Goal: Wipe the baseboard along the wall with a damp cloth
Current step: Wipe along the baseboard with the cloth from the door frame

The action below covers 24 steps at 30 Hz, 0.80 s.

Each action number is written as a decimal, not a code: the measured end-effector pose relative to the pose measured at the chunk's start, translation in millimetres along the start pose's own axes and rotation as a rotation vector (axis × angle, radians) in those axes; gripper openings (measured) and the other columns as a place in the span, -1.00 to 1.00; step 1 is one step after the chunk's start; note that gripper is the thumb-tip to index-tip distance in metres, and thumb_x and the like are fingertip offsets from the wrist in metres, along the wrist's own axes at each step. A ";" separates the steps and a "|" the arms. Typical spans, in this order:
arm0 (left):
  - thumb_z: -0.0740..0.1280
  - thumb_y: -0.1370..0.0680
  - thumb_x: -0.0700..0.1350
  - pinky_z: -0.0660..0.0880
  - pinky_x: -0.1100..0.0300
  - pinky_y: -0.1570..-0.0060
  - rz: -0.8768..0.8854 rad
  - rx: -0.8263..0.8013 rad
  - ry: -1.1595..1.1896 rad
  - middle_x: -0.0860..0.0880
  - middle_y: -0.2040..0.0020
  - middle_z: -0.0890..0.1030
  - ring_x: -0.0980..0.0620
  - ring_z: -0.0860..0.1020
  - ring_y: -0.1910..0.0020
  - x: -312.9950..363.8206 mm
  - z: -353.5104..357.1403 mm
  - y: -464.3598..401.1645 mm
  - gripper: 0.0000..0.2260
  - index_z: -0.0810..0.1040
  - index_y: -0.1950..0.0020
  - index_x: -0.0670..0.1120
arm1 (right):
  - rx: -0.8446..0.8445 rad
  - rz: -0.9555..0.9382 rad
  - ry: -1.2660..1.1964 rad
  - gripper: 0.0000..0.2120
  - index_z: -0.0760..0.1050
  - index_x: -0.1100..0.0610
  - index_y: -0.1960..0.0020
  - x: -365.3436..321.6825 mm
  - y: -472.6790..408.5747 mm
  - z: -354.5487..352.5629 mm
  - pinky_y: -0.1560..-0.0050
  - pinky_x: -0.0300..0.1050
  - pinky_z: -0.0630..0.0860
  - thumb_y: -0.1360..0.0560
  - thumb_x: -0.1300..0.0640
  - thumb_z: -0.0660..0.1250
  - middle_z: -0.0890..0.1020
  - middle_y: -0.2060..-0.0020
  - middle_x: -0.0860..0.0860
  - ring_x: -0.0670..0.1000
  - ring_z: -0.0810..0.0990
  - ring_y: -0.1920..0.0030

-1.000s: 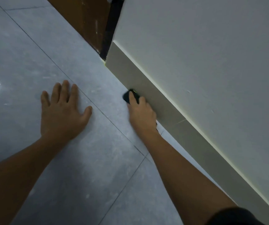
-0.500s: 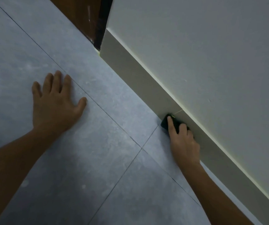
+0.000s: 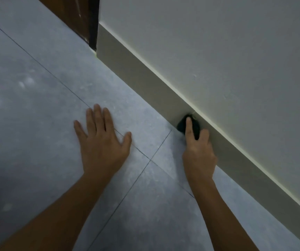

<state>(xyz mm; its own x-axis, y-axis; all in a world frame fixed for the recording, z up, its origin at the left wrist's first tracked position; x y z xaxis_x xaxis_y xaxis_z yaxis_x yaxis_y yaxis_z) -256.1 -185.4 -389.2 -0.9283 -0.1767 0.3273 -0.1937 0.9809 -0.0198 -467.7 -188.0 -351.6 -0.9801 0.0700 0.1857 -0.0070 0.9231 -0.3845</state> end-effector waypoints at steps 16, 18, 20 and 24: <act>-0.06 -0.50 0.29 -0.09 -0.28 -0.42 -0.024 -0.016 -0.046 -0.24 -0.56 0.00 -0.21 -0.03 -0.54 -0.3 4.5 0.1 -0.24 -0.02 -0.54 -0.19 | -0.312 -0.092 -0.107 -0.38 0.16 0.06 -0.51 -20.5 -12.6 7.9 0.27 -0.08 0.48 -0.51 0.30 0.24 0.44 -0.14 0.19 0.10 0.53 0.14; -0.06 -0.50 0.29 -0.09 -0.28 -0.41 -0.056 -0.001 -0.056 -0.24 -0.56 0.01 -0.22 -0.03 -0.53 -11.9 2.7 -2.8 -0.23 -0.02 -0.54 -0.19 | -0.387 -0.173 -0.150 -0.41 0.05 0.00 -0.53 -28.9 -21.2 15.3 0.11 -0.08 0.49 -0.57 0.24 0.15 0.36 -0.23 0.15 0.09 0.49 -0.01; -0.05 -0.50 0.29 -0.10 -0.29 -0.41 -0.047 -0.022 -0.064 -0.24 -0.55 0.01 -0.22 -0.03 -0.53 -10.8 5.5 4.8 -0.23 -0.01 -0.54 -0.20 | -0.427 -0.145 -0.183 -0.42 0.06 -0.02 -0.53 -11.1 -8.4 11.5 0.12 -0.07 0.47 -0.57 0.23 0.14 0.36 -0.23 0.13 0.09 0.48 -0.02; -0.03 -0.50 0.28 -0.11 -0.29 -0.41 -0.030 -0.017 -0.048 -0.26 -0.55 0.03 -0.23 -0.01 -0.53 -2.9 7.4 7.6 -0.24 0.01 -0.54 -0.20 | -0.499 -0.063 -0.170 -0.46 0.15 -0.07 -0.50 49.8 28.8 9.5 0.09 -0.01 0.50 -0.56 0.18 0.15 0.40 -0.17 0.12 0.12 0.49 -0.01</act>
<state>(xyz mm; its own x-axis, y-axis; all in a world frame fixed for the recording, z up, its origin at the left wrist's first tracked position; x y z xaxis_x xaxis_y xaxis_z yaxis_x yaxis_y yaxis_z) -257.2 -178.0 -397.3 -0.9364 -0.2092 0.2817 -0.2165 0.9763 0.0052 -518.6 -161.6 -362.0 -0.9995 -0.0156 0.0292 -0.0124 0.9942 0.1071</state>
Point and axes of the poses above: each hand's wrist, its own y-axis away from the middle knuckle, its own z-axis out of the palm, x = y × z, the point moved 1 cm from there along -y, towards the middle knuckle
